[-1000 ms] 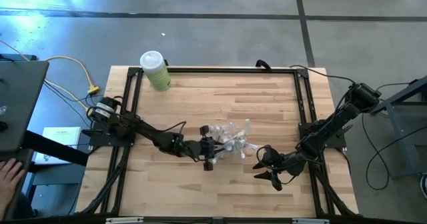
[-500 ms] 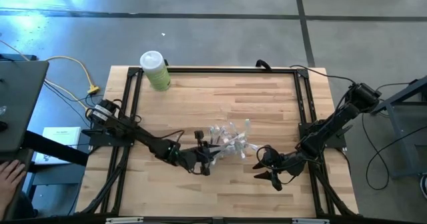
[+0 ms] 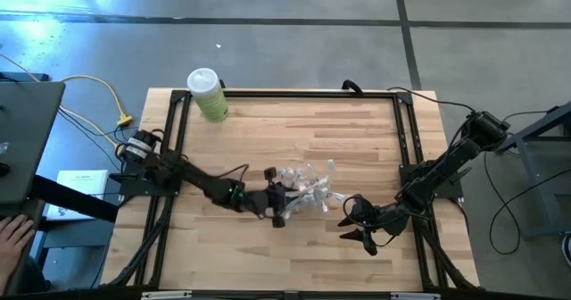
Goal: Pick & Place toothbrushing station
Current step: Put the orange toothbrush into the transparent organizer
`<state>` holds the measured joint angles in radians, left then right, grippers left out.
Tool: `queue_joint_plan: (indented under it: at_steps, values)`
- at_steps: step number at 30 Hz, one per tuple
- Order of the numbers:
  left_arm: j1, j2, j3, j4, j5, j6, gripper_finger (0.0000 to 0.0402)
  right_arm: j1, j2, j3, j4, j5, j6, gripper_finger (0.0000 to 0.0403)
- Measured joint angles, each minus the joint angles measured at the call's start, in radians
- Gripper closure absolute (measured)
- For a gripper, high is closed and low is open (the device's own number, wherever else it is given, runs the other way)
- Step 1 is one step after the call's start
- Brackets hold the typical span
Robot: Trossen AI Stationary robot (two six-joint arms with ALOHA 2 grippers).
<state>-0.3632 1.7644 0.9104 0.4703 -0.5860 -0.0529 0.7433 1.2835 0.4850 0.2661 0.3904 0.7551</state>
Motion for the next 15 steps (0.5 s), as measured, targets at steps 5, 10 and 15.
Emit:
queue_joint_plan:
  at_steps: [5, 10, 15]
  values:
    - [0.021, 0.000, 0.000, -0.007, 0.008, -0.006, 0.0316, 0.000, 0.000, 0.000, 0.000, 0.000, 0.000, 0.0228]
    - [0.021, 0.000, 0.000, -0.023, 0.043, -0.023, 0.0316, 0.000, 0.000, 0.000, 0.000, 0.000, 0.000, 0.0228]
    - [0.021, 0.000, 0.000, -0.070, 0.056, -0.035, 0.0316, 0.000, 0.000, 0.000, 0.000, 0.000, 0.000, 0.0228]
